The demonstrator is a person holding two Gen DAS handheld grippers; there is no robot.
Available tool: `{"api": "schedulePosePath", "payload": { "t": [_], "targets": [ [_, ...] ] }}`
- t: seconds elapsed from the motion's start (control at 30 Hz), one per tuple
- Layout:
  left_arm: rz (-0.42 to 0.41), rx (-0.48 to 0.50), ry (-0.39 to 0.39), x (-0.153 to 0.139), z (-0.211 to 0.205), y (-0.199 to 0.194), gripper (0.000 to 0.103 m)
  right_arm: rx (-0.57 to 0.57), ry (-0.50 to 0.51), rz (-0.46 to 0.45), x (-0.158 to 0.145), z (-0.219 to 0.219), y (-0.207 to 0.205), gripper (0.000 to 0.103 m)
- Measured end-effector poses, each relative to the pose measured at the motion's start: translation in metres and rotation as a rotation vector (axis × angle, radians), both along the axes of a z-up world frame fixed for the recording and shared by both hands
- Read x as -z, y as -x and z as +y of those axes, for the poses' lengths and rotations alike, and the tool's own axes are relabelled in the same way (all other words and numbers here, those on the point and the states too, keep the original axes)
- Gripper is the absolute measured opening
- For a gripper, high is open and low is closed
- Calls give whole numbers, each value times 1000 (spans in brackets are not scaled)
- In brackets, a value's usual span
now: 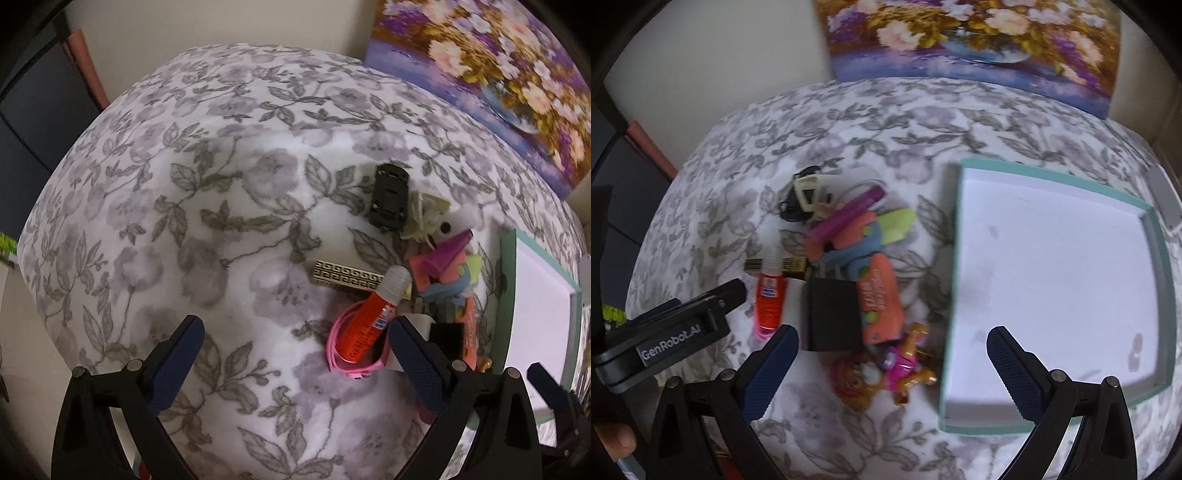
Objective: Organize rigid objects
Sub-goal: 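Move the left tool to the red glue bottle while the right tool approaches the black charger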
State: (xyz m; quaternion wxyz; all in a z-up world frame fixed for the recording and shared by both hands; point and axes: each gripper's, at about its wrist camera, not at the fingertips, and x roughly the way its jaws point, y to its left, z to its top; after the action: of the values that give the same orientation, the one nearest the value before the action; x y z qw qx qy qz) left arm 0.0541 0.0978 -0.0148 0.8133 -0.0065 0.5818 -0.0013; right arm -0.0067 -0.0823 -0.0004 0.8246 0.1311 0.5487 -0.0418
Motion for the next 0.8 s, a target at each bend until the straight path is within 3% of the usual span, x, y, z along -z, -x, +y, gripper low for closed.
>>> {"api": "schedulePosePath", "payload": {
  "t": [0.13,0.37,0.7,0.8],
  "targets": [
    [8,-45,48,4,10,-6,100,-21,-51,-7,7,7,-10,103],
    [41,-98,83,16,20,-10,100,-27,-123,6,21,11,-20,83],
    [59,-95,95,22,16,-10,100,-74,-140,12,27,25,-24,56],
    [59,-93,96,22,15,-10,100,-77,-151,4,27,26,-23,54]
  ]
}}
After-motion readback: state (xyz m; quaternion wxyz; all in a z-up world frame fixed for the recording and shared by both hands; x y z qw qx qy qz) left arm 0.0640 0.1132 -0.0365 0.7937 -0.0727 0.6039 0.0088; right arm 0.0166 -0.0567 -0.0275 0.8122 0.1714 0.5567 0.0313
